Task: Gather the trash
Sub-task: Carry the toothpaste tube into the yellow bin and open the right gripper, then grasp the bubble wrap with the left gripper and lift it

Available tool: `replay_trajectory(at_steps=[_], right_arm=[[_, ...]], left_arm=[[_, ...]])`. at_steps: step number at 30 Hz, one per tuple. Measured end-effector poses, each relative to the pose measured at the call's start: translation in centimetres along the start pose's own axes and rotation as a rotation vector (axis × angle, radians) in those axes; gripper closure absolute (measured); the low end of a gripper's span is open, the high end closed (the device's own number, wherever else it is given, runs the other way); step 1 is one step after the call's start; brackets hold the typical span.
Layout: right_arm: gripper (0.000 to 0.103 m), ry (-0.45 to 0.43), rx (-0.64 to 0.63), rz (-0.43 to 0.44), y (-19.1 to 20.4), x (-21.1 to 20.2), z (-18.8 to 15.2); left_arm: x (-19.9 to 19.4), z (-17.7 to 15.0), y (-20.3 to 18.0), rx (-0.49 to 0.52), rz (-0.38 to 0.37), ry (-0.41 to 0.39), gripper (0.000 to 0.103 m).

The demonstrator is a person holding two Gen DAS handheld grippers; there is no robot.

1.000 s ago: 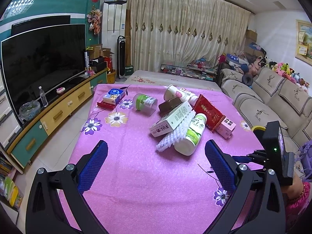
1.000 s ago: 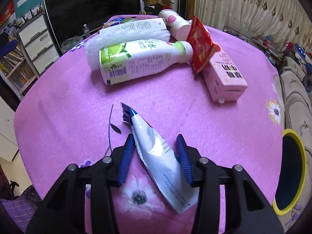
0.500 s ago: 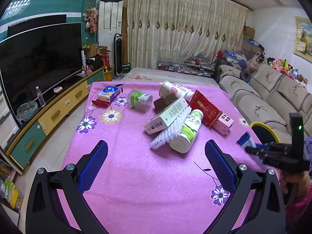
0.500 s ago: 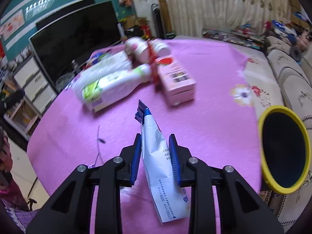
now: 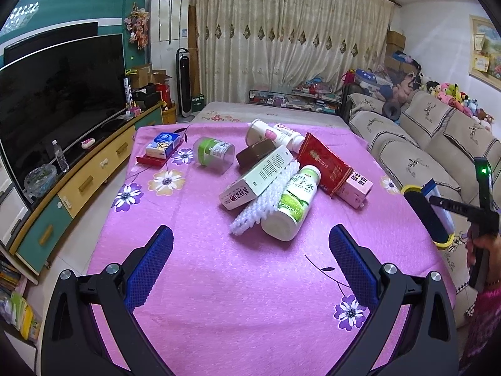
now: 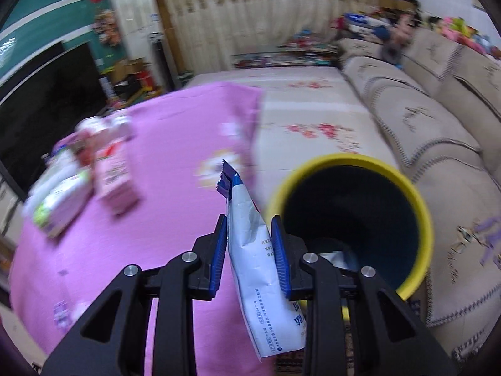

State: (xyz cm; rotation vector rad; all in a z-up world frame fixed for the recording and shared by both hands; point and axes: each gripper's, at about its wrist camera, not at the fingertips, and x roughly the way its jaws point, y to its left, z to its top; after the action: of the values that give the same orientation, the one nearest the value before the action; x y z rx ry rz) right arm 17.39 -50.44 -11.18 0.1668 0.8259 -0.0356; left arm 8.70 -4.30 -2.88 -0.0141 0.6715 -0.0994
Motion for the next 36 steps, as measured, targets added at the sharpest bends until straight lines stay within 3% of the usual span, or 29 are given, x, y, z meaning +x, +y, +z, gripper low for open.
replay_trajectory(at_steps=[5, 11, 23, 36], right_arm=[[0.076, 0.05, 0.08, -0.101, -4.9, 3.5, 0.7], [0.076, 0.101, 0.128, -0.151, -8.3, 6.6, 0.7], [0.071, 0.123, 0.157, -0.181, -9.9, 8.7, 0.7], [0.06, 0.051, 0.135, -0.131, -6.5, 4.4, -0.9]], left_arm=[[0.9, 0.0, -1.0, 0.019, 0.001, 0.015, 0.005], [1.6, 0.2, -2.0, 0.037, 0.001, 0.03, 0.005], [3.4, 0.0, -3.6, 0.066, -0.005, 0.063, 0.005], [3.8, -0.2, -2.9, 0.059, -0.001, 0.062, 0.005]])
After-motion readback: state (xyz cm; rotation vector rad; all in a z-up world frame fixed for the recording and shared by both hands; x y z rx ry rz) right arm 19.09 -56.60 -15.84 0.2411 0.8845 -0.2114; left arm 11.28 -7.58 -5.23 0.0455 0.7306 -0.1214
